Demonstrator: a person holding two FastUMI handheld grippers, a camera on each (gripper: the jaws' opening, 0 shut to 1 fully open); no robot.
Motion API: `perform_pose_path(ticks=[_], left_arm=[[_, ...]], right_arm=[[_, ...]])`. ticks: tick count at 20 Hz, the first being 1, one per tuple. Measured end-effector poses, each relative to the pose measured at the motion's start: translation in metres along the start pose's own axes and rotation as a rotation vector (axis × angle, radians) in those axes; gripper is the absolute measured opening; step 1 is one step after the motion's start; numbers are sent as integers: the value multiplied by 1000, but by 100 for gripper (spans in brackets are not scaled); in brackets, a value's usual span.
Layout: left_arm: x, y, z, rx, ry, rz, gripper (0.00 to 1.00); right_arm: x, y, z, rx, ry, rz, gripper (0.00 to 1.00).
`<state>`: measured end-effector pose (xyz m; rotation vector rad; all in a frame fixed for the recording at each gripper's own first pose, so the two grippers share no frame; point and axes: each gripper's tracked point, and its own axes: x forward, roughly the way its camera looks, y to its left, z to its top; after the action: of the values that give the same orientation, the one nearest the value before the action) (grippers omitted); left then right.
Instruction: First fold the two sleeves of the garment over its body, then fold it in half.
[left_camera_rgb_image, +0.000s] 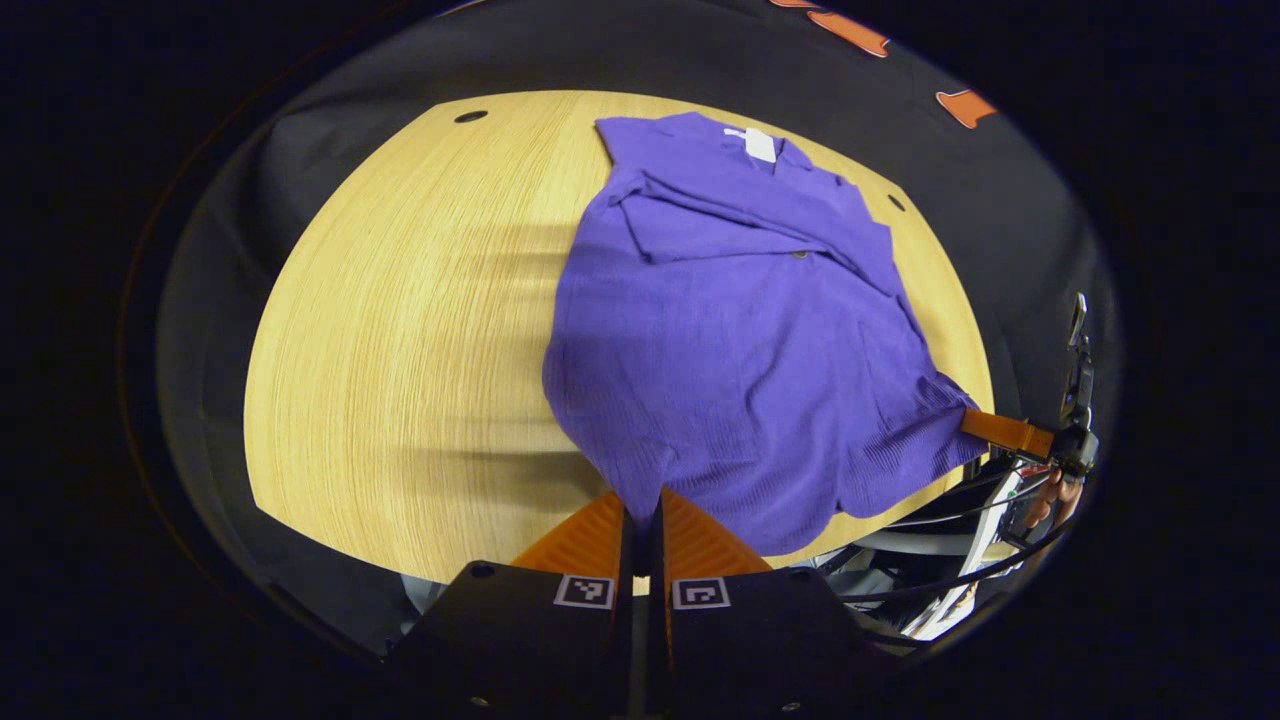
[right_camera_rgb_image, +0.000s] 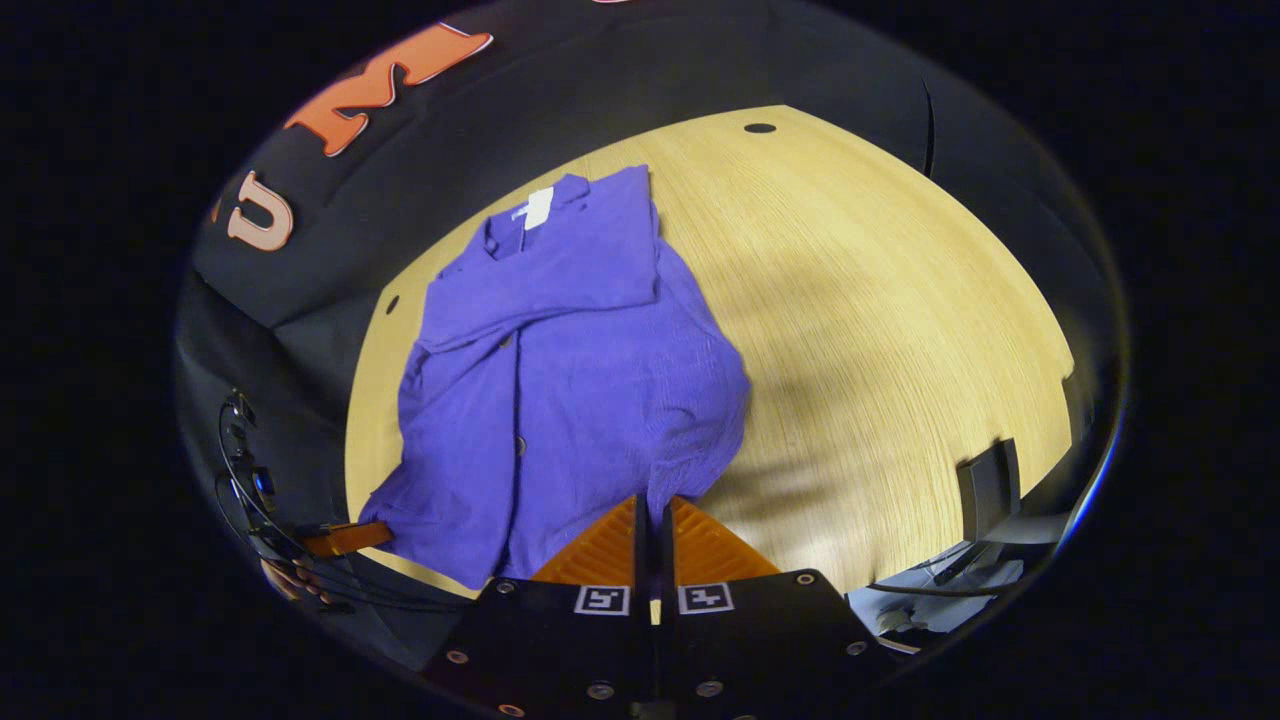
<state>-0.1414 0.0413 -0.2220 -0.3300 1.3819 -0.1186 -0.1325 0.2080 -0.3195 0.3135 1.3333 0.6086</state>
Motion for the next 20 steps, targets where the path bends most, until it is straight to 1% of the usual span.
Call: perform_pose_path(ticks=[5,9,12,13,15,16,17,18,20], left_arm=[[-36,-13,41,36,-76,-51,7],[-64,-21,84,94,-139,-68,7],[-77,-38,114,105,-164,-126,7],[-75,-40,125,113,-172,-123,7],[-75,-41,150,137,-196,-92,7],[-79,-46,162,139,-207,-97,7],[-83,-56,174,135,-213,-116,7],[-83,-61,186,133,-217,-126,7],[-83,-57,212,133,-229,-105,7]], right_arm=[[-24,33,40,-39,-85,42,3],[-40,57,69,-51,-150,68,3],[-47,71,88,-62,-171,88,3],[-49,74,96,-67,-181,95,3],[-47,79,109,-72,-178,119,3],[-46,80,113,-60,-154,126,3],[-45,84,123,-48,-165,139,3],[-45,84,131,-55,-161,143,2],[-42,83,151,-94,-166,128,2]])
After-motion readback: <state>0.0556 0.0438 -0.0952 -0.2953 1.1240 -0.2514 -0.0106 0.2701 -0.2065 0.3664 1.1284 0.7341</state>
